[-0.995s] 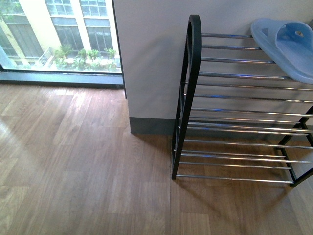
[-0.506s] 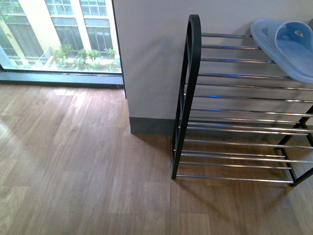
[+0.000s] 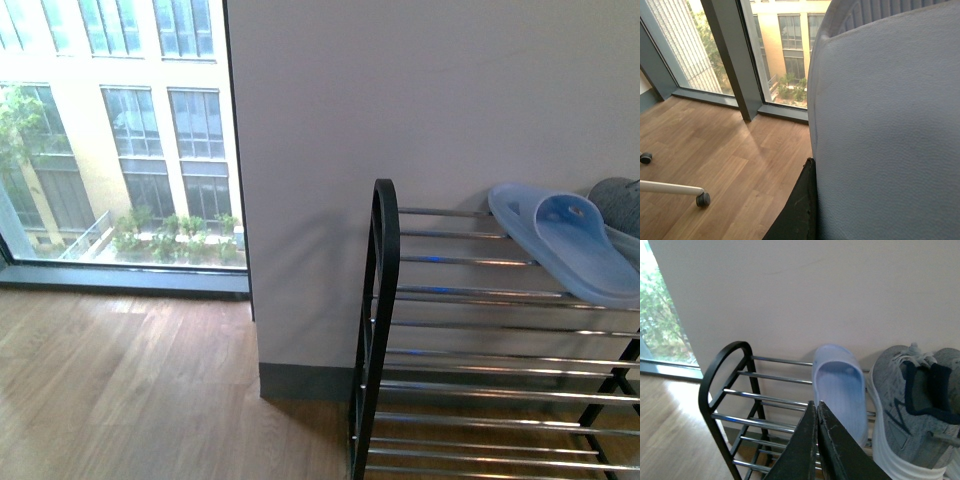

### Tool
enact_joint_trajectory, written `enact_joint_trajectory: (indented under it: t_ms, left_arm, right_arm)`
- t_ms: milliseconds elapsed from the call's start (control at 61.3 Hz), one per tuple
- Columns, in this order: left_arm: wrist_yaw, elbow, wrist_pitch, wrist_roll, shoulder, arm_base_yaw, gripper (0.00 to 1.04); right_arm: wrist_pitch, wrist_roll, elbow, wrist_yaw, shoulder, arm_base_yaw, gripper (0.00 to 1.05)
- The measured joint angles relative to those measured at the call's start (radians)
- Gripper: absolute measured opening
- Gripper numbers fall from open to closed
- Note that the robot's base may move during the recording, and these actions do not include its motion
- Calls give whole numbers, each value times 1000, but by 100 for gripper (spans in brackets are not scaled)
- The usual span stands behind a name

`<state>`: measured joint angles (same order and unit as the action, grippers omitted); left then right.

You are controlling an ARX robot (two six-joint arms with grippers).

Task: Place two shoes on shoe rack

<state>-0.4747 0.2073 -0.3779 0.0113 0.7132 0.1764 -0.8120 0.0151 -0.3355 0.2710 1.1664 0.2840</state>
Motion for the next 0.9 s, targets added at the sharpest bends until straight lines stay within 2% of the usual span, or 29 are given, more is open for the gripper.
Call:
enact_joint_trajectory:
  t_ms: [310,636,718,897]
  left_arm:
    - [0,0,0,0,0,0,2]
    - [0,0,0,0,0,0,2]
    - [0,0,0,0,0,0,2]
    - [0,0,0,0,0,0,2]
  right_arm:
    - [23,-4,152,-100,-185,-103,2]
    - [136,-4,257,-176,-398,-185,2]
    - [173,-5,271,-253,-450,-240,2]
    - [177,-5,316,-266,-511,-278,2]
